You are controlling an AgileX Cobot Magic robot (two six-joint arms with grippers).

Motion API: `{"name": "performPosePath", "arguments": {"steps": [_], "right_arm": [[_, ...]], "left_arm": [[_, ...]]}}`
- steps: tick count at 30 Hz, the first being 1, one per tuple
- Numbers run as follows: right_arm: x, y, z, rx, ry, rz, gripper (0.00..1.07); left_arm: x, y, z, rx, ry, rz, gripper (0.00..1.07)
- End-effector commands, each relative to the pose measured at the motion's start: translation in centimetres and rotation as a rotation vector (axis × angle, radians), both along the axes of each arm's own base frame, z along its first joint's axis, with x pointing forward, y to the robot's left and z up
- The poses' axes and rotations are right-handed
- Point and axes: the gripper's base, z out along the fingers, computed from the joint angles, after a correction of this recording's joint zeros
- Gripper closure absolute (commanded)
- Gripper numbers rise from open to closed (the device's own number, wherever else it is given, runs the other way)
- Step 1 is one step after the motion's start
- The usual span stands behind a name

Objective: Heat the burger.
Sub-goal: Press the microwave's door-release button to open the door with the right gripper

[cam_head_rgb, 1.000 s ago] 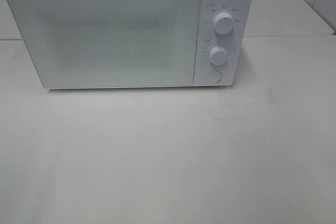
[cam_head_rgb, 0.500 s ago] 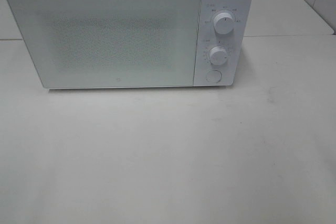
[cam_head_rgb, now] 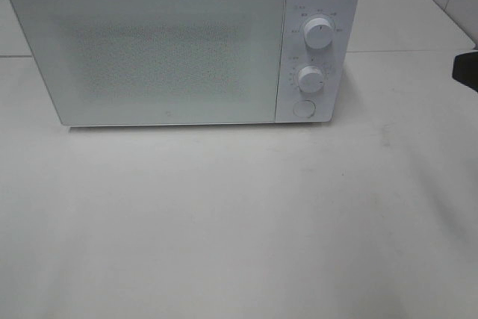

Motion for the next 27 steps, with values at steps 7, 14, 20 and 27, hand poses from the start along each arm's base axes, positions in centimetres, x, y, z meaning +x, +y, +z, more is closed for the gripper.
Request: {"name": "performPosePath", "arguments": {"steps": [7, 14, 20, 27], "right_arm": [[3.5, 0.4, -1.4, 0.007, -0.081, -0.008, 0.32], [5.3, 0.7, -3.1, 0.018, -0.16, -0.006, 0.32], [5.3, 0.6, -5.4, 0.017, -0.217, -0.012, 0.32], [5.3, 0.7, -7.7, -0.028, -0.201, -0.048, 0.32]], "left_arm": [[-0.2, 0.0, 0.0, -0.011, -0.028, 0.006, 0.06], [-0.2, 0.0, 0.0, -0.011, -0.028, 0.006, 0.06], [-0.2, 0.0, 0.0, -0.011, -0.028, 0.006, 0.06], [-0.2, 0.0, 0.0, -0.011, -0.028, 0.006, 0.06]]}}
